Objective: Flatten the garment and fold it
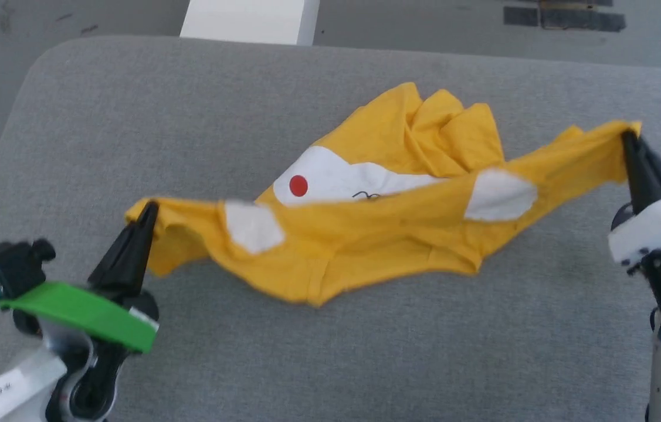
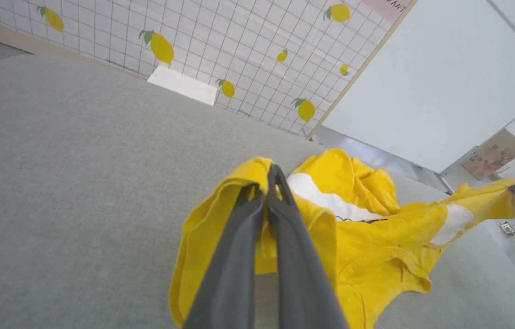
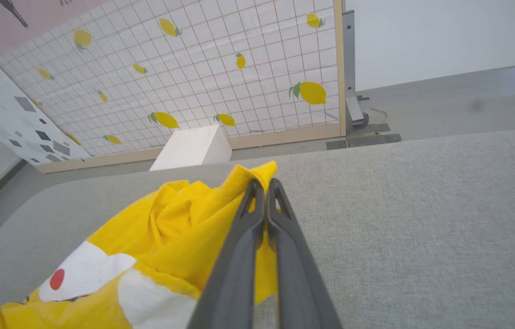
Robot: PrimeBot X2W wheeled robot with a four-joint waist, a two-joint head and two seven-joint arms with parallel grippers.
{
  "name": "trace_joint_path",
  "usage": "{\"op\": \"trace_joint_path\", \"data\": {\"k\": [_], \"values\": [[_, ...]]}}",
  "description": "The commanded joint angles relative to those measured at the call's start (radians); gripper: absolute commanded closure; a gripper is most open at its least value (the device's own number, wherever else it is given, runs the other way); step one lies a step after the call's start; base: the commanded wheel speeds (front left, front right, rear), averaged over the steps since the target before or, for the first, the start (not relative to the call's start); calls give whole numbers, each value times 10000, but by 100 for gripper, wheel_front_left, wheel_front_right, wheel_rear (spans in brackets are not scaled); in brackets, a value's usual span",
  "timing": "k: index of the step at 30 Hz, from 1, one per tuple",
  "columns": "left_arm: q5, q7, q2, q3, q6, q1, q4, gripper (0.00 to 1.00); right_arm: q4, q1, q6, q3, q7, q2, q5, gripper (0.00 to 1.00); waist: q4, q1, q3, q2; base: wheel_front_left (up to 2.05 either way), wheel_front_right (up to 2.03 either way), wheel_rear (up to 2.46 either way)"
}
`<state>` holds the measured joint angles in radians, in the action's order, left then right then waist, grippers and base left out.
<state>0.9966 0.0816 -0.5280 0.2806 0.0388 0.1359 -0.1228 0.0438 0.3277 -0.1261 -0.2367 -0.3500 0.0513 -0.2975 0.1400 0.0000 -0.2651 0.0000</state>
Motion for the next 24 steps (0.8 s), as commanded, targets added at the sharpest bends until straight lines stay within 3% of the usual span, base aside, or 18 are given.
{"op": "trace_joint_path", "data": {"k": [1, 6, 8, 10, 13, 24], "values": [[-16, -22, 57, 9, -21, 511, -97, 100, -76, 343, -46, 56, 331, -4, -434, 100, -333, 0, 384, 0, 0, 0, 0], [-133, -727, 37, 208, -191, 1862, -355, 100, -401, 1214, -46, 643, 749, -7, -1102, 100, -728, 0, 944, 0, 0, 0, 0], [-107, -1154, -8, 219, -356, 2526, -363, 100, -446, 1647, -46, 905, 641, -8, -876, 100, -874, 0, 1128, 0, 0, 0, 0], [-468, -1861, -261, 123, -872, 4138, 154, 100, -520, 2835, -46, 1165, 364, -9, -108, 100, -1113, 0, 1357, 0, 0, 0, 0], [-857, -2215, -406, 120, -1112, 5416, 798, 100, -784, 3891, -46, 1236, 191, -9, 556, 100, -1312, 0, 1458, 0, 0, 0, 0], [-1745, -2899, -185, 581, -1064, 9304, 3076, 100, -2768, 7511, -46, 660, 448, -10, 2028, 100, -1664, 0, 1348, 0, 0, 0, 0]]}}
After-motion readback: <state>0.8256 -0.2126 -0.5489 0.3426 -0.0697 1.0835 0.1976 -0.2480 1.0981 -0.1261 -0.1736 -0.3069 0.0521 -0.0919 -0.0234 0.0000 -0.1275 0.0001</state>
